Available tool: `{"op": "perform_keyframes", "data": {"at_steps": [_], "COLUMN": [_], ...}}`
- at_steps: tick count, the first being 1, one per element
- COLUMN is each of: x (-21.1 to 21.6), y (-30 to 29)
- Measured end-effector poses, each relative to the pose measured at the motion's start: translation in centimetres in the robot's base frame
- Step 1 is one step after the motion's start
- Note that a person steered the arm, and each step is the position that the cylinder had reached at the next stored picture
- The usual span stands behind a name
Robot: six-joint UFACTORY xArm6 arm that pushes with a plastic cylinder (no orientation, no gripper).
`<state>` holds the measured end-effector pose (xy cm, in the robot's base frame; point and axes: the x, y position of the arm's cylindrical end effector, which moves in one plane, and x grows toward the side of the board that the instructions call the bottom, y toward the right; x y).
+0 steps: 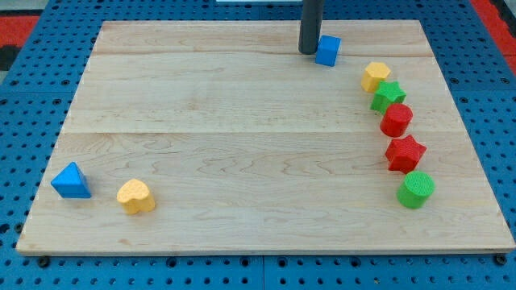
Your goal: Move the blue cube closer to yellow hexagon
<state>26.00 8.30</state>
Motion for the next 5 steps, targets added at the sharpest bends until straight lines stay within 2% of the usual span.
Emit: {"op": "perform_keyframes", "data": {"at_steps": [1, 3, 4, 5], "x": [-1.0, 1.2, 0.2, -3.6], "y": [0.4, 6.4, 5.7, 0.9]}}
